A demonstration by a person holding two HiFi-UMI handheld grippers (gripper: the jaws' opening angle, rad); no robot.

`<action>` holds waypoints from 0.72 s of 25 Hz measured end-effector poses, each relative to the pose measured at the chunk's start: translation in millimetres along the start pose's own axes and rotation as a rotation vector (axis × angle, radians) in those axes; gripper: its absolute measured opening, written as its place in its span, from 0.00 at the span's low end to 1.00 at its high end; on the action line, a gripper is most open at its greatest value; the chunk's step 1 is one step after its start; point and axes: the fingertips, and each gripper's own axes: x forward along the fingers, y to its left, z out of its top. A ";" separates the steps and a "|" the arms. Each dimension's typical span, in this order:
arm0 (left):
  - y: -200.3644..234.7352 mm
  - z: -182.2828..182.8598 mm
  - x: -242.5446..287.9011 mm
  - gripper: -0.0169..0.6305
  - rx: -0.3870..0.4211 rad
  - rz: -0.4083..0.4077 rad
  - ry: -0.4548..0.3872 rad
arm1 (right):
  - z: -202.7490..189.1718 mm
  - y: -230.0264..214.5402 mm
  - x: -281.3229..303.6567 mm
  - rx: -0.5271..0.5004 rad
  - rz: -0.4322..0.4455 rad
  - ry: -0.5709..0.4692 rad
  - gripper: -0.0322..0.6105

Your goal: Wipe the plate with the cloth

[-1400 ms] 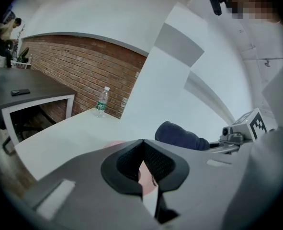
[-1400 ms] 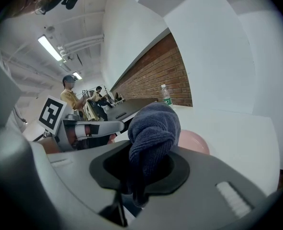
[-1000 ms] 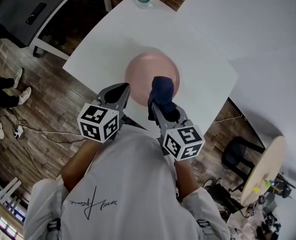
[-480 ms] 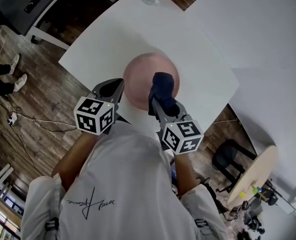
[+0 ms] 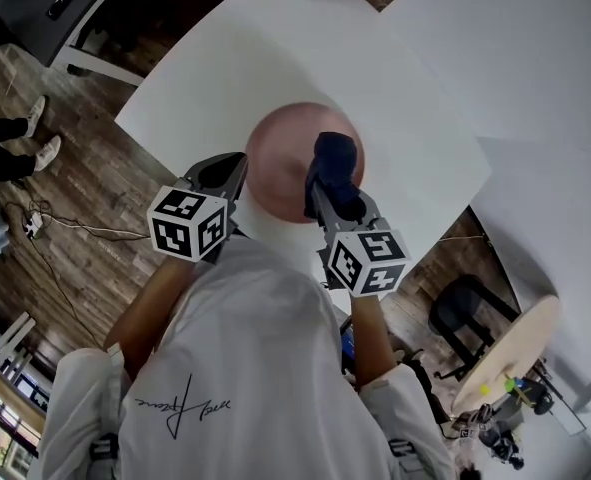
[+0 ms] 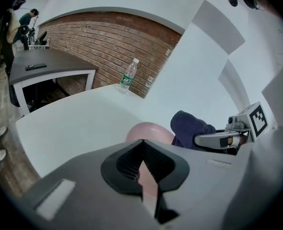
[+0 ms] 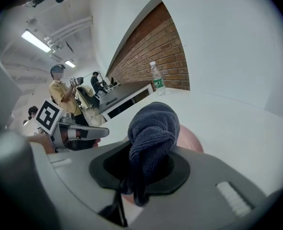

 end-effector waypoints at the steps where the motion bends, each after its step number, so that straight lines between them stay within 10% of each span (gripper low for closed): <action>1: 0.7 -0.7 2.8 0.05 0.000 0.005 0.008 | -0.9 -5.0 0.1 0.004 -0.005 0.004 0.19; 18: 14.5 -10.2 33.5 0.05 -0.007 0.053 0.111 | -14.1 -51.2 16.8 0.016 -0.079 0.091 0.19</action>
